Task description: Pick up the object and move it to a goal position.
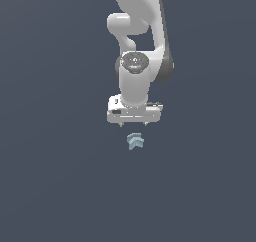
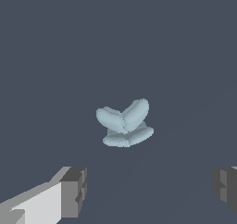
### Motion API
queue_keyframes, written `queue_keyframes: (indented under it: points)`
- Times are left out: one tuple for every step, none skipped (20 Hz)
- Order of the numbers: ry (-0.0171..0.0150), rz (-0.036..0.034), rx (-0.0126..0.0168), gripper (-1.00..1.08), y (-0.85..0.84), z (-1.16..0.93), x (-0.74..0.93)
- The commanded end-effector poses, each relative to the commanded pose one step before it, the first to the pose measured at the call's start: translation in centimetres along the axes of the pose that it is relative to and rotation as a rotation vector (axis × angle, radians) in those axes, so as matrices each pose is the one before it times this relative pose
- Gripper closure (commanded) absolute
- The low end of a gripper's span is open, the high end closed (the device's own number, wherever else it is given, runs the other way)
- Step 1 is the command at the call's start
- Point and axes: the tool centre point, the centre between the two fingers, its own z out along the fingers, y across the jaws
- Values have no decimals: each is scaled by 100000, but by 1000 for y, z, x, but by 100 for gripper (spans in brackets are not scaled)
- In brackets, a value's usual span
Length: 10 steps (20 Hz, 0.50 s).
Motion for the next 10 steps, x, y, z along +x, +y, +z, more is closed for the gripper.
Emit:
queue_keyframes:
  points:
    - [-4, 2231, 35, -92, -29, 110, 26]
    - [5, 1190, 17, -92, -11, 55, 15]
    - [4, 1314, 20, -92, -16, 61, 17]
    - [4, 1448, 24, -92, -19, 67, 18]
    - [3, 1565, 25, -92, -20, 73, 19]
    - [5, 1693, 25, -92, -22, 78, 20]
    - [6, 1827, 25, -92, -23, 84, 21]
    - [7, 1954, 24, -92, -24, 90, 22]
    - [8, 2068, 25, -92, -26, 95, 23]
    - [9, 2200, 25, -92, -28, 101, 24]
